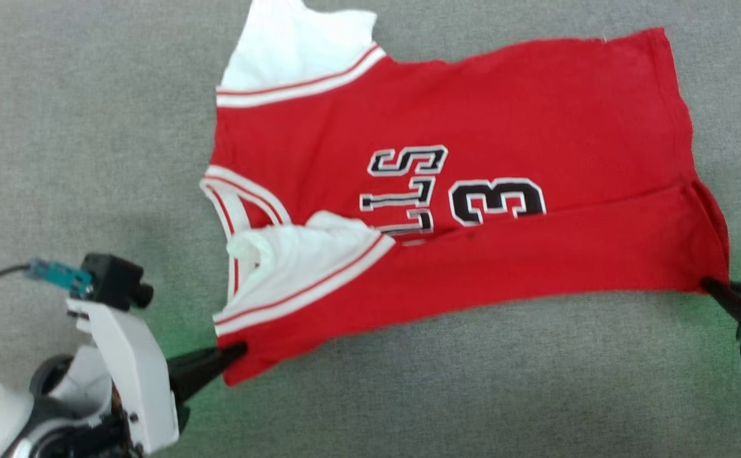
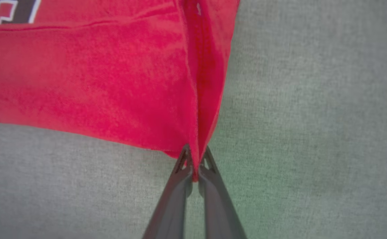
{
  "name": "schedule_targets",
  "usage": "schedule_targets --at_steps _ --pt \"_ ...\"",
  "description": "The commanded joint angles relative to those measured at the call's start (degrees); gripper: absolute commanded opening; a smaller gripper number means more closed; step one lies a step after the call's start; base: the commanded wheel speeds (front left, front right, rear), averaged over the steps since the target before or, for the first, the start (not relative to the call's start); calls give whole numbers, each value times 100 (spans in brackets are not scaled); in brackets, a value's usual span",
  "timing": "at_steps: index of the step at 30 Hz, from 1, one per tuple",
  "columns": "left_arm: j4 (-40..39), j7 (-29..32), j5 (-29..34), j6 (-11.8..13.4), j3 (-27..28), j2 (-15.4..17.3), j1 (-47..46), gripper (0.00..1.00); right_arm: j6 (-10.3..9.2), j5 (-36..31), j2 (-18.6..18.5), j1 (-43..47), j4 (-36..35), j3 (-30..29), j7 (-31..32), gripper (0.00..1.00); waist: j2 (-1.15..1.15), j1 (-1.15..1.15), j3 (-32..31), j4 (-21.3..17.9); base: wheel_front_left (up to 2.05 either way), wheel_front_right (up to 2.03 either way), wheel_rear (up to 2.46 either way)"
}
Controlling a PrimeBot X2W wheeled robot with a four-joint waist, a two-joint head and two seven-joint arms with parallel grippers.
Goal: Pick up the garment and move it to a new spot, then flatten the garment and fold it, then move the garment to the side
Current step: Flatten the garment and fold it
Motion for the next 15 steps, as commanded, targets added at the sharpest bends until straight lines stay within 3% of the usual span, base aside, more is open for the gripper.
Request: schedule_targets --at_steps 1,7,9,10,12,15 --pt "-137 -12 -19 23 2 72 164 0 -9 115 -66 195 -61 -45 44 0 0 0 -23 14 0 0 0" --pt "-471 -211 -43 131 101 149 510 0 -9 193 -193 544 -333 -197 16 0 0 0 -33 22 0 0 0" --pt "-504 -288 14 142 126 143 542 0 -9 132 -225 555 -373 -172 -76 78 0 0 -54 24 0 0 0" --pt "-508 -317 40 151 129 136 561 24 -9 125 -240 544 -399 -153 -137 100 0 0 -67 26 0 0 0" --pt "-557 -373 125 121 117 169 581 100 -9 99 -236 490 -443 -202 -222 100 0 0 -102 29 0 0 0" --pt "-633 -474 239 167 209 260 587 100 -9 29 -303 483 -557 -338 -300 100 0 0 -156 54 0 0 0"
